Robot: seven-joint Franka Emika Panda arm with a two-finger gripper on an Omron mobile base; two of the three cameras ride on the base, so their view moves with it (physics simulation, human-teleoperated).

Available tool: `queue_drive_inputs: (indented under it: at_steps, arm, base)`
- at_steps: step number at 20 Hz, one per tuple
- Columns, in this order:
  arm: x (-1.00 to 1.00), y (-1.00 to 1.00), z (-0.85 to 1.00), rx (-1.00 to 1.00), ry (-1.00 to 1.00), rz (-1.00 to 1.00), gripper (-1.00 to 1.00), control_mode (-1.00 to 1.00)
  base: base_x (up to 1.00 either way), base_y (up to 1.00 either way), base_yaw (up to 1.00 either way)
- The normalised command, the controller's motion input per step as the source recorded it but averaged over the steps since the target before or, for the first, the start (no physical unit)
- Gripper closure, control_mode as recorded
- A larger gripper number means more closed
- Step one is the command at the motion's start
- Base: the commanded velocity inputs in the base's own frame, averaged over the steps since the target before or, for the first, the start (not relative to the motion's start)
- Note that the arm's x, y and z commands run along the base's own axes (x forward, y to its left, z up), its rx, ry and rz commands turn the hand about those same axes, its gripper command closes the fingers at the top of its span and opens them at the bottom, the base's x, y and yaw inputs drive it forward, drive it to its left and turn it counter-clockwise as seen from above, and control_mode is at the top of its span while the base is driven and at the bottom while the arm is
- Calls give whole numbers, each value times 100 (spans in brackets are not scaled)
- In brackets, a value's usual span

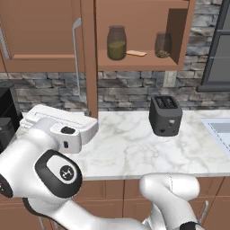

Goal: Pick the jar and jar from the dining table and place them in the open cabinet. Close the cabinet after placing the objects.

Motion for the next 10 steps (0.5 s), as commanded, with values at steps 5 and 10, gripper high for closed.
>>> queue_drive_inputs:
  at_steps: [5, 10]
  arm:
    - [46, 9, 0, -9, 11, -1, -100, -100]
    - [30, -27, 6, 0, 6, -4, -100, -100]
  base:
    - [0, 0, 0]
    - [0, 0, 0]
